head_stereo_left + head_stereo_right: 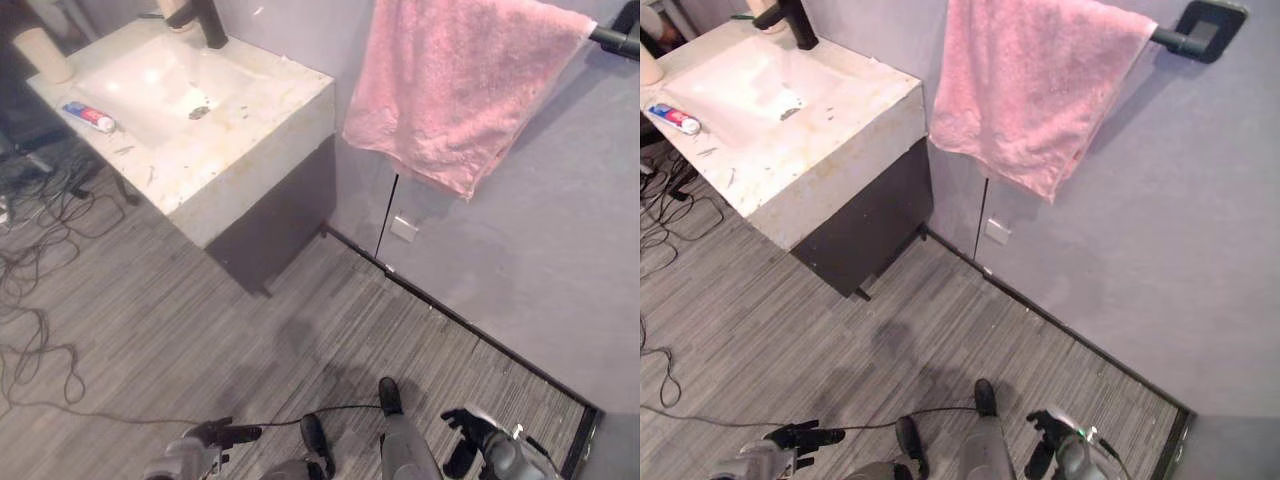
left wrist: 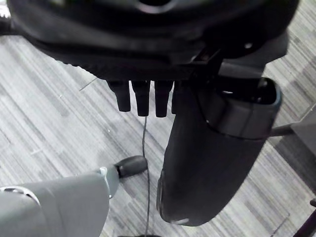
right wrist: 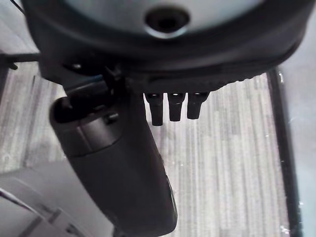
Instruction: Organize the bathroom.
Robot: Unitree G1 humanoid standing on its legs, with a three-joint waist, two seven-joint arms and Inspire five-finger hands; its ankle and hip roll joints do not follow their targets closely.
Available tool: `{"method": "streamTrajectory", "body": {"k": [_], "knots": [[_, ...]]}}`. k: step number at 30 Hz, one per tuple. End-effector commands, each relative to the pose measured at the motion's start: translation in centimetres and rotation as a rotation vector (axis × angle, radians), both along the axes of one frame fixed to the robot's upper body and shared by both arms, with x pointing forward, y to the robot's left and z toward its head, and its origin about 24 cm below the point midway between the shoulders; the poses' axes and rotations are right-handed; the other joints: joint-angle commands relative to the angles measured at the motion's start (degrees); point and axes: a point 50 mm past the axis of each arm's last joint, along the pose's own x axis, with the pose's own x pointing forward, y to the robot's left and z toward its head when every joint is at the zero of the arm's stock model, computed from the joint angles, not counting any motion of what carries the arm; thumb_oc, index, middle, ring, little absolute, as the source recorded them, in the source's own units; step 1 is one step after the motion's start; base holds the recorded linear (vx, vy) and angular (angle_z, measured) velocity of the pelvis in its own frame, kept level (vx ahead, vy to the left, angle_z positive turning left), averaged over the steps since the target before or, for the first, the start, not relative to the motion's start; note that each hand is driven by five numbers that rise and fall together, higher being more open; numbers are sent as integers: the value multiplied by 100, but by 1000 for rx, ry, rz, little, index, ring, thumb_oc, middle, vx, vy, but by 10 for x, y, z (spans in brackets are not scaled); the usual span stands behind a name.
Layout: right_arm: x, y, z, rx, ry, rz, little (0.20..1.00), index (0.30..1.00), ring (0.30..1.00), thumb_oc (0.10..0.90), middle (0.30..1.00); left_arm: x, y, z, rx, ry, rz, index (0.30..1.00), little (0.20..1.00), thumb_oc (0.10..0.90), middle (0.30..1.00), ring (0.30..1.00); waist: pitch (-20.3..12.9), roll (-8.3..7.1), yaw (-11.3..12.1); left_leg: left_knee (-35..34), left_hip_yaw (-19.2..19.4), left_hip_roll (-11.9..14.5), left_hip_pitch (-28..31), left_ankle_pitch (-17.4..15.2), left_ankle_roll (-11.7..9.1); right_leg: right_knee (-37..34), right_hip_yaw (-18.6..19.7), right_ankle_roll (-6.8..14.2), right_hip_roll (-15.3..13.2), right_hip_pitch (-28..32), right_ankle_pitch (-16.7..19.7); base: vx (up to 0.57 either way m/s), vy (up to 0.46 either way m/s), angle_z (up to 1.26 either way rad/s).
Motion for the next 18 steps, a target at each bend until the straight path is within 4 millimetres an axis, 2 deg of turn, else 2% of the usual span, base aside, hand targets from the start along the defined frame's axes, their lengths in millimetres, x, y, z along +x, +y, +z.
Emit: {"method": "streamTrajectory", "body": {"k": [1, 2, 3, 4, 5, 6, 7, 8, 9, 11, 12, 13, 15, 16, 18], "knots": [[19, -17, 14, -66, -64, -2, 900, 900, 900, 800, 900, -14, 18, 1, 49, -20, 101, 900, 900, 800, 900, 900, -170, 43, 83, 749, 208, 148, 80, -209, -137, 1063, 199, -86, 347, -218, -769, -83, -123, 52], [19, -18, 14, -66, -64, -16, 900, 900, 900, 800, 900, -13, 19, 2, 63, -25, 113, 900, 900, 800, 900, 900, -170, 20, 77, 875, 204, 271, 41, -176, -201, 1075, 197, -109, 340, -202, -787, -54, -119, 39], [17, -19, 13, -61, -62, -47, 900, 900, 900, 800, 900, -13, 22, 3, 84, -34, 123, 900, 900, 800, 900, 900, -194, -33, 80, 976, 173, 532, 30, -54, -313, 1051, 211, -139, 334, -152, -795, -26, -118, 37], [15, -21, 11, -50, -58, -96, 900, 900, 900, 800, 900, -10, 26, 5, 114, -48, 184, 900, 900, 800, 900, 900, -258, -119, 58, 925, 70, 952, 128, 134, -429, 969, 230, -179, 325, -28, -806, -3, -91, 29], [14, -21, 10, -49, -56, -107, 900, 900, 900, 800, 900, -9, 27, 6, 120, -51, 196, 900, 900, 800, 900, 900, -282, -137, 52, 870, 33, 1058, 170, 200, -450, 940, 247, -186, 328, 6, -813, 19, -34, 52], [12, -21, 9, -46, -53, -135, 900, 900, 900, 800, 900, -5, 27, 7, 124, -71, 244, 900, 900, 800, 900, 900, -342, -156, 31, 708, -59, 1313, 252, 435, -516, 846, 302, -211, 351, 88, -815, 20, 69, 98], [12, -20, 8, -47, -50, -150, 900, 900, 900, 800, 900, -1, 25, 8, 112, -81, 308, 900, 900, 800, 900, 900, -411, -126, 47, 346, -153, 1489, 362, 620, -617, 745, 356, -176, 348, 139, -816, 14, 156, 151], [12, -20, 8, -51, -52, -154, 900, 900, 900, 800, 900, 1, 22, 8, 90, -88, 351, 900, 900, 800, 900, 900, -425, -86, 45, 152, -212, 1555, 402, 750, -700, 672, 398, -149, 338, 171, -813, 3, 159, 126], [12, -20, 8, -52, -54, -155, 900, 900, 900, 800, 900, 2, 21, 8, 85, -90, 354, 900, 900, 800, 900, 900, -422, -74, 42, 129, -229, 1563, 403, 786, -724, 651, 408, -144, 335, 180, -810, -14, 235, 83], [20, -19, 12, -85, -68, -112, 900, 900, 900, 800, 900, 9, 11, 9, 45, -115, 412, 900, 900, 800, 900, 900, -380, 79, 116, 6, -484, 1529, 265, 1009, -949, 597, 513, -6, 224, 180, -839, 1, 386, 50], [22, -20, 13, -88, -72, -110, 900, 900, 900, 800, 900, 9, 10, 9, 42, -116, 412, 900, 900, 800, 900, 900, -364, 102, 115, -5, -422, 1535, 261, 983, -964, 613, 530, 22, 181, 169, -852, -12, 542, 27], [30, -23, 20, -101, -97, -115, 900, 900, 900, 800, 900, 16, 6, 12, 36, -134, 379, 900, 900, 800, 900, 900, -267, 208, 17, -84, 38, 1524, 346, 704, -940, 670, 581, 117, -40, 77, -817, -20, 410, -7], [33, -24, 22, -107, -102, -111, 900, 900, 900, 800, 900, 17, 5, 12, 37, -137, 371, 900, 900, 800, 900, 900, -220, 221, -2, -101, 117, 1481, 387, 635, -923, 715, 567, 144, -109, 56, -813, 18, 371, -3], [38, -28, 27, -112, -119, -115, 900, 900, 900, 800, 900, 21, 2, 13, 28, -133, 369, 900, 900, 800, 900, 900, -142, 291, -68, 112, 285, 1306, 373, 310, -890, 725, 584, 199, -285, 49, -796, 71, 410, 25], [41, -30, 29, -114, -130, -109, 900, 900, 900, 800, 900, 23, 1, 14, 25, -135, 374, 900, 900, 800, 900, 900, -83, 338, -88, 342, 402, 1175, 287, 136, -811, 651, 634, 213, -370, 62, -718, 27, 429, 35]]}}
